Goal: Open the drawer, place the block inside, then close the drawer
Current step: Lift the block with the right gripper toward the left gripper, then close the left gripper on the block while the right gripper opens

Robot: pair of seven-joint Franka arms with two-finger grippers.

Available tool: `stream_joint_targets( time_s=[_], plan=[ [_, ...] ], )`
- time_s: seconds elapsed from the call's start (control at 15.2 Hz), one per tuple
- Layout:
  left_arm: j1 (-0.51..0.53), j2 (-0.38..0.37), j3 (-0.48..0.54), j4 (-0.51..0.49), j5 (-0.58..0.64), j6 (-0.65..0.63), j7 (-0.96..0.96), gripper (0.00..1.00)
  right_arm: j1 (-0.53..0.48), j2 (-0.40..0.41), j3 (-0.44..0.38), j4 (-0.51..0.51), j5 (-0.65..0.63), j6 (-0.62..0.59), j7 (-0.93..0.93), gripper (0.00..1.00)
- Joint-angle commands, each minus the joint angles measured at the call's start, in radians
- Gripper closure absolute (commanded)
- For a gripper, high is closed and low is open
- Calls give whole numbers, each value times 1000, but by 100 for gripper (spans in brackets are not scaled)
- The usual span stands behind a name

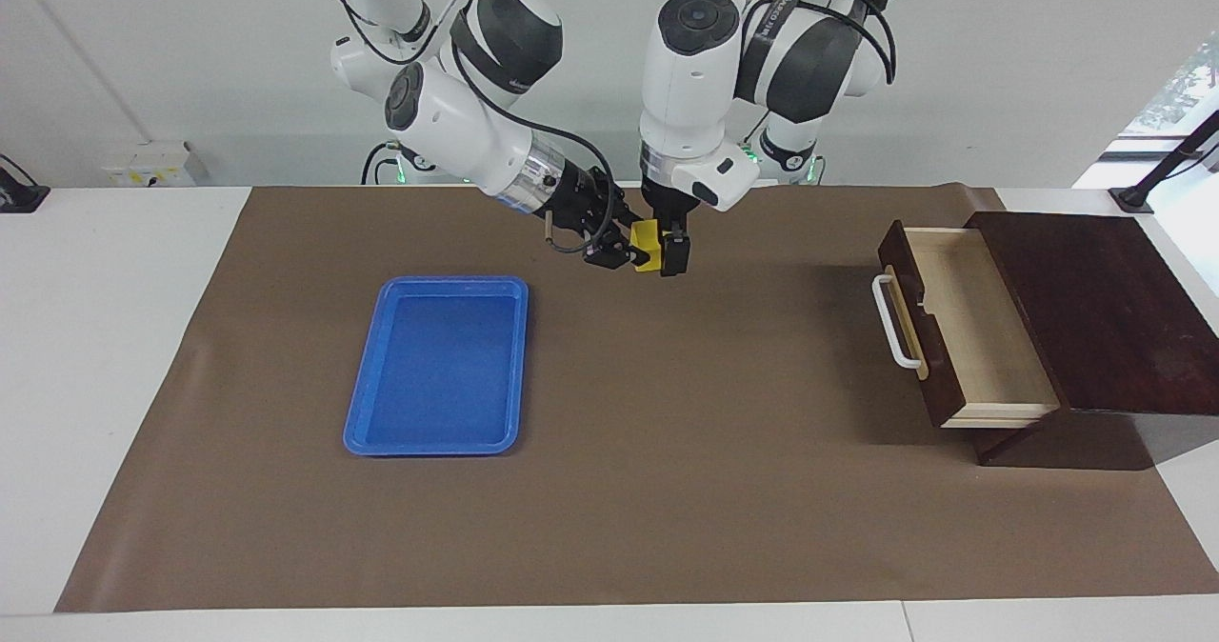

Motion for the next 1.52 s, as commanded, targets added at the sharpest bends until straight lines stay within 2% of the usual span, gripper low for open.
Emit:
stream_joint_targets(
  time_s=[0.0, 0.2, 0.46, 0.59, 0.66, 0.73, 0.79, 0.86, 1.32, 1.39, 1.45],
  plan=[
    [-19, 23, 17, 51, -20, -36, -13, 1, 9, 5, -1, 10, -18, 21, 36, 100],
    [-24, 23, 20, 51, -19, -38, -13, 13, 9, 5, -1, 10, -18, 21, 36, 100],
    [-21, 22, 22, 50, -9, -42, -13, 15, 7, 7, -1, 10, -18, 21, 36, 100],
    [-18, 22, 22, 50, -9, -55, -13, 24, 6, 7, -1, 10, -18, 21, 34, 100],
    [-18, 22, 23, 50, -8, -55, -13, 36, 5, 7, -1, 10, -18, 21, 34, 100],
    [-15, 22, 22, 50, -8, -53, -13, 53, 5, 7, -1, 12, -18, 19, 34, 100],
    [-13, 22, 22, 50, -8, -53, -11, 87, 4, 7, -1, 12, -18, 21, 34, 100],
    [-12, 22, 22, 50, -8, -49, -10, 100, 4, 7, -1, 12, -18, 21, 34, 100],
    [-10, 22, 20, 50, -9, -21, -10, 100, 4, 7, -1, 12, -18, 21, 43, 100],
    [-10, 22, 20, 50, -9, -21, -8, 100, 4, 7, -1, 13, -18, 21, 68, 21],
    [-10, 20, 20, 48, -8, -21, -10, 100, 5, 7, -3, 16, -19, 22, 97, 0]
  ],
)
